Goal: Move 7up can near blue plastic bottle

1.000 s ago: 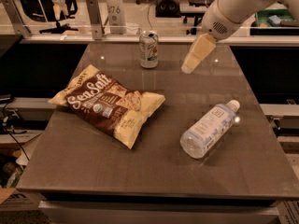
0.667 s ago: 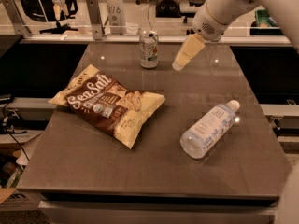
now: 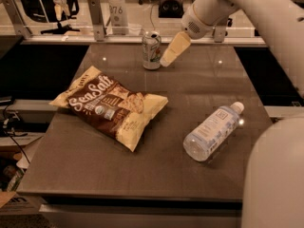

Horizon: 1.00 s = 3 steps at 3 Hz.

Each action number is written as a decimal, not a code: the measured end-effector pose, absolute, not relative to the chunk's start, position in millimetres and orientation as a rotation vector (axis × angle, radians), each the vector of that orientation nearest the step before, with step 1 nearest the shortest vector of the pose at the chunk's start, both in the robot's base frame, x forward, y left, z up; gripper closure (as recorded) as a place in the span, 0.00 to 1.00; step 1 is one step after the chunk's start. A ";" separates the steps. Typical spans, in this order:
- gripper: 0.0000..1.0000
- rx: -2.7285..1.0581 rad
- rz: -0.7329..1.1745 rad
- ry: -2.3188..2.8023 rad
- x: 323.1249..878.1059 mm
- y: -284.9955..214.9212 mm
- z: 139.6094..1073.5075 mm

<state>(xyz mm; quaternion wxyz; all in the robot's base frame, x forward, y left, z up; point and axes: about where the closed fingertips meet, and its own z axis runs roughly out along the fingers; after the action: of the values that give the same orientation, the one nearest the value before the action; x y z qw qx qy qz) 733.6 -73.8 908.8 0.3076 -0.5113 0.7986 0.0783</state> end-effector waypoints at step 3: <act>0.00 -1.295 0.305 2.072 761.0 -23.9 899.1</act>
Offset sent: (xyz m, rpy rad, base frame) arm 0.0310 0.0538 -0.0046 0.1143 -0.0055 0.0013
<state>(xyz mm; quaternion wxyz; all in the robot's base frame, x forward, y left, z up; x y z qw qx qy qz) 761.0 -23.9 899.1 0.3333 -0.4959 0.7933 0.1169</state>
